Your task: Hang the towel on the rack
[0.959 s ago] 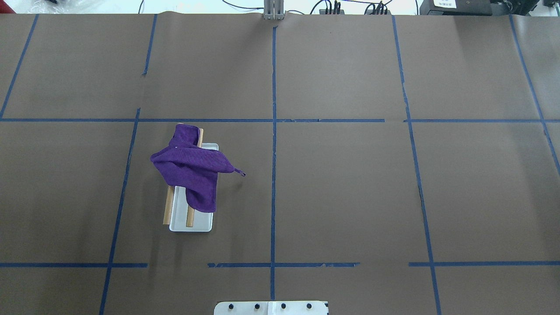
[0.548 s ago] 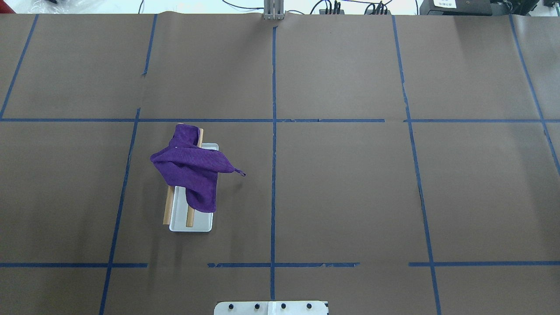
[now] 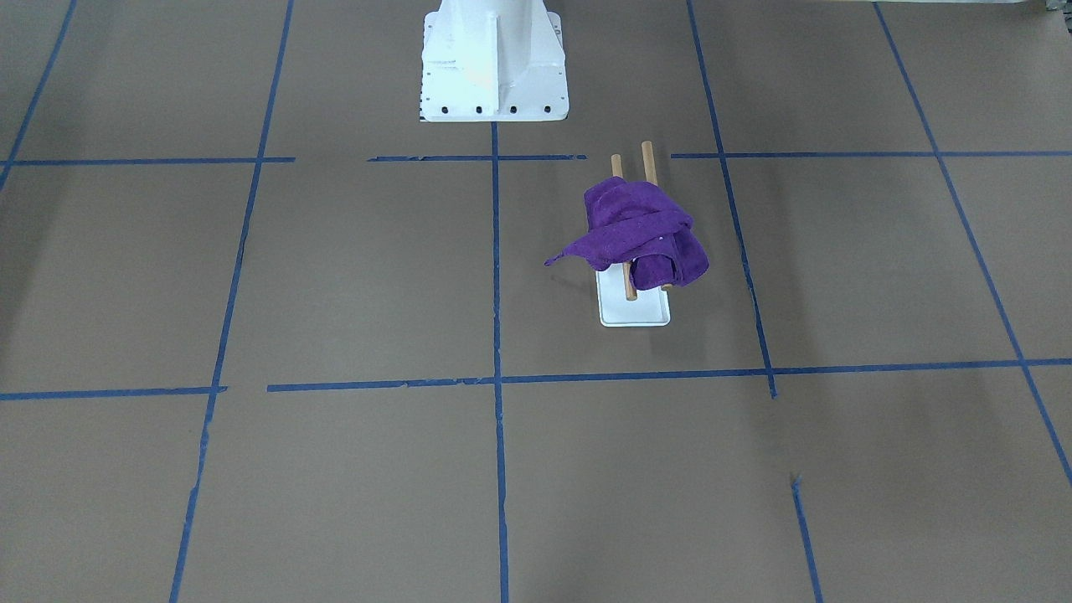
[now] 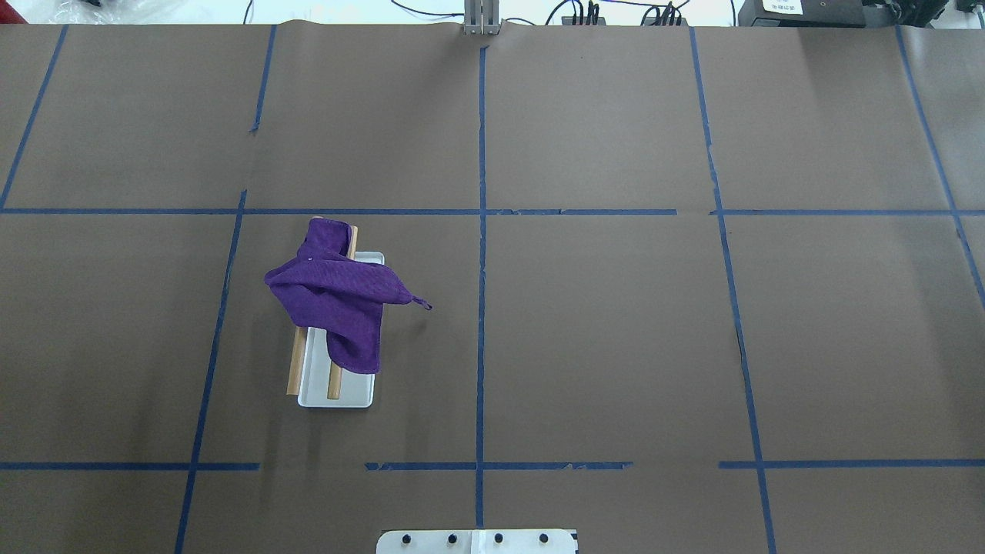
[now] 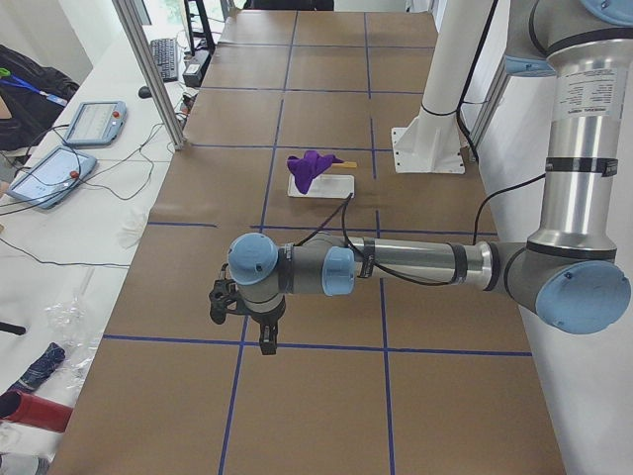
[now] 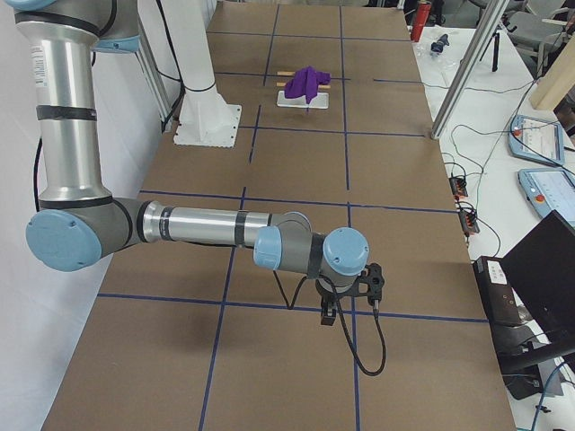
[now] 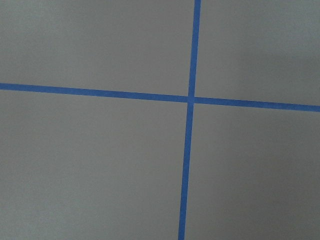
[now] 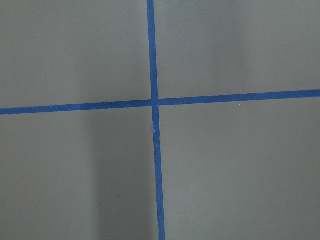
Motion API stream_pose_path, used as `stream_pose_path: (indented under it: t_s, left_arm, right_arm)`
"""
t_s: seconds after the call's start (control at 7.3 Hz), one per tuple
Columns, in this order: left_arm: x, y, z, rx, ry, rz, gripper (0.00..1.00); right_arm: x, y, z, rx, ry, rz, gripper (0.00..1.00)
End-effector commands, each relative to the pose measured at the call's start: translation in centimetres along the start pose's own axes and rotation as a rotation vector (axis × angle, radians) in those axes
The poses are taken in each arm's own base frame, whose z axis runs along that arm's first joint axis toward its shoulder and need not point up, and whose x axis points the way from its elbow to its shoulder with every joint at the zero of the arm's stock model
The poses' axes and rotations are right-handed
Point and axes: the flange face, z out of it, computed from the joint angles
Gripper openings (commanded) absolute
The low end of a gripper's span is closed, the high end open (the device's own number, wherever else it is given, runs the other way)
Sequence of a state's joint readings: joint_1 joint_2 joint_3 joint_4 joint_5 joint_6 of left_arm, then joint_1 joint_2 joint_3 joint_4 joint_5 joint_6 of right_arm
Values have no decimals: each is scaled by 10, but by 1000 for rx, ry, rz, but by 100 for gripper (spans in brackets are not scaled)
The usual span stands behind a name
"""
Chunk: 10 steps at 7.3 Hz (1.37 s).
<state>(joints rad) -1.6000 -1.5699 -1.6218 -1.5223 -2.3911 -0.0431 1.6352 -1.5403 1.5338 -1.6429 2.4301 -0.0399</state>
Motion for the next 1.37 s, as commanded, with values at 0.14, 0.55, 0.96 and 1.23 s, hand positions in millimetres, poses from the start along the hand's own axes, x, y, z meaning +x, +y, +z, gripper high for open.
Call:
stream_pose_path:
  t_s: [0.14,0.55,0.96,1.23]
  left_arm:
    - [0,0,0,1,0,1,100]
    - [0,0,0,1,0,1,100]
    - [-1,0,1,1,0,1,100]
    - [-1,0,1,1,0,1,100]
  right_arm:
    - [1,0,0,1,8,-9,100]
    - [6,0,-2,3,82,-22,100]
    - [14,7,3,34,103,-42,100]
    - [12,7,2,34,97,-42,100]
